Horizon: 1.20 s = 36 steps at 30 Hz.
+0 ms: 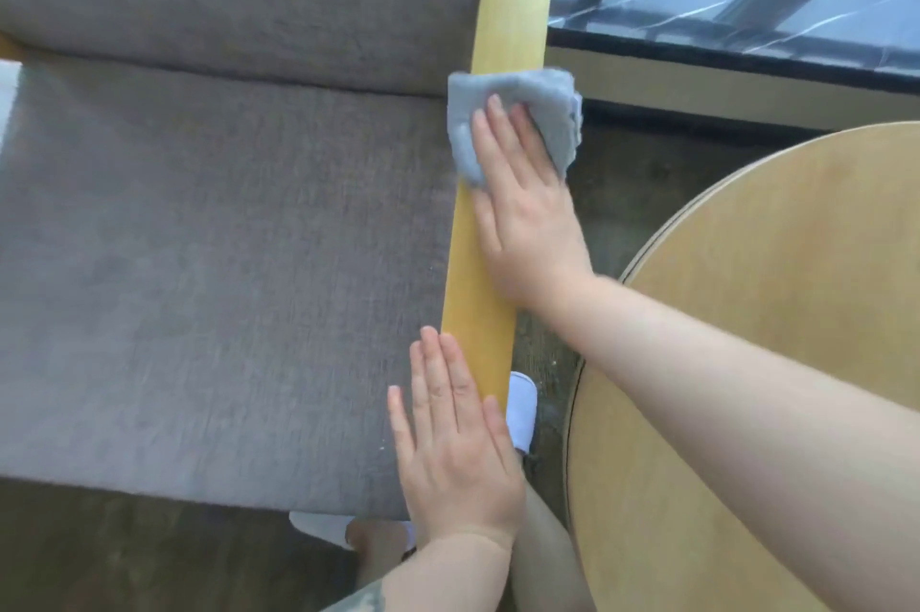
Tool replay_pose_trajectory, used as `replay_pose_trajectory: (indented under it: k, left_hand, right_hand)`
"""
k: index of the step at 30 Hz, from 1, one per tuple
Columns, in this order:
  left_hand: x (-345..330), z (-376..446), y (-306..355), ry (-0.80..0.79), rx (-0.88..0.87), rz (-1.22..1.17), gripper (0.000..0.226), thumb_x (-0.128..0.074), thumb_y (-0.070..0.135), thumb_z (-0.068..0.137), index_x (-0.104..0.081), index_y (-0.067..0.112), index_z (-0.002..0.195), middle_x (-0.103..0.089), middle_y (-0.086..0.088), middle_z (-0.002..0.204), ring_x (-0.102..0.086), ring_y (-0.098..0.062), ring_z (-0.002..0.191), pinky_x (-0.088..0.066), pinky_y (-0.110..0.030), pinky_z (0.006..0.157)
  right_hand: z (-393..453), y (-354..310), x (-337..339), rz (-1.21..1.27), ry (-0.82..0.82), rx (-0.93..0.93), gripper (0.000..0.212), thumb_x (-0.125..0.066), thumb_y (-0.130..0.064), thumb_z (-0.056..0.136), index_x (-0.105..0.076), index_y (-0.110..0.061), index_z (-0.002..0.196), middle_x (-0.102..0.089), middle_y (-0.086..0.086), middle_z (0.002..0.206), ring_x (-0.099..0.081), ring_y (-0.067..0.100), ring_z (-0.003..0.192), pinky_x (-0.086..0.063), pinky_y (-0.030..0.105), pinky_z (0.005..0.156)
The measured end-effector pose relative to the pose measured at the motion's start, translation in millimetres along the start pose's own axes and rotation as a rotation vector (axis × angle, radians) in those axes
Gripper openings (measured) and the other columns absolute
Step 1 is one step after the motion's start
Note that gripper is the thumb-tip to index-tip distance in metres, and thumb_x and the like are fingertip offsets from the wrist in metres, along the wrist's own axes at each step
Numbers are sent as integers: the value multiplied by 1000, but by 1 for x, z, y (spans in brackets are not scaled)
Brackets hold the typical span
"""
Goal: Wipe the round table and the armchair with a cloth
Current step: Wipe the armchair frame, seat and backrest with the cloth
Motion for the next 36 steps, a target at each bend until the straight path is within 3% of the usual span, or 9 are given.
replay_pose_trajectory:
  k: [3, 7, 10, 13, 18, 22, 25, 31, 36]
  left_hand:
    - [1, -1, -1, -27, -4, -6, 56, -10, 32, 104, -18, 4, 152, -21, -10, 160, -21, -21, 147, -21, -47, 116]
    - [2, 0, 1, -31, -12, -2, 57, -10, 32, 104, -17, 4, 153, -20, -9, 161, -20, -21, 148, -20, -46, 116]
    - [0, 2, -1, -22, 9, -11, 56, -10, 31, 104, -17, 4, 152, -20, -10, 160, -20, -21, 147, -19, -45, 117]
    - [2, 2, 0, -10, 18, -58, 55, -20, 29, 103, -23, 2, 151, -23, -11, 159, -22, -21, 146, -19, -45, 116]
    - [11, 4, -5, -85, 1, -436, 57, -25, 27, 101, -15, 10, 155, -7, 3, 162, -10, -10, 150, -11, -28, 120]
    - [23, 0, -31, -381, -154, -789, 62, -32, 14, 97, -5, 26, 152, 1, 21, 157, 0, 15, 142, -4, -4, 112]
    - [26, -9, -51, -498, -324, -709, 66, -34, 1, 95, -9, 15, 155, -1, 10, 161, 1, 13, 142, -3, -3, 111]
    - [27, -12, -62, -531, -586, -442, 60, -34, 13, 103, -3, 8, 155, 6, -5, 164, 4, 5, 141, -4, -11, 117]
    - [27, -9, -71, -456, -700, -201, 62, -33, 26, 105, 1, 14, 155, 7, -1, 164, 0, -12, 150, -2, -29, 120]
  right_hand:
    - [89, 39, 9, -66, 8, -217, 53, -30, -21, 101, -21, -6, 151, -19, 12, 158, -13, 27, 147, -10, 31, 117]
    - [131, 52, 6, -68, -129, -461, 34, -45, -12, 98, -48, -4, 131, -49, 20, 106, -48, 29, 101, -39, 33, 77]
    - [32, 19, 11, 200, 44, -453, 55, -36, -12, 99, -21, -10, 151, -14, 10, 159, -19, 23, 144, -20, 8, 94]
    - [-59, -10, -1, 311, -32, -377, 63, -40, -11, 100, -7, -12, 153, 1, 5, 162, -6, 20, 148, -4, -1, 101]
    - [-41, -6, -10, 509, 30, -731, 64, -35, -18, 102, 3, -17, 154, -21, 1, 159, -36, 25, 137, -34, 34, 106]
    - [-190, -81, -16, 496, 10, -708, 65, -36, -20, 103, 5, -36, 151, -15, -15, 159, -21, 5, 143, -24, 19, 107]
    - [-231, -105, -19, 361, 15, -656, 61, -34, -16, 101, 0, -28, 151, -5, -10, 160, -4, 2, 145, -9, 18, 115]
    - [-209, -104, -33, -118, 161, -603, 54, -36, -19, 97, -30, -5, 149, -23, 16, 157, -22, 28, 145, -26, 42, 117]
    - [-289, -141, -40, -86, 148, -555, 54, -36, -15, 95, -32, -3, 147, -24, 19, 155, -24, 32, 143, -34, 48, 111]
Point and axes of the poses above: each hand's wrist, its own z-axis towards the middle knuckle, its own x-axis out of the back of the hand, y = z × x, the point moved 6 cm from there along z, towards the middle knuckle
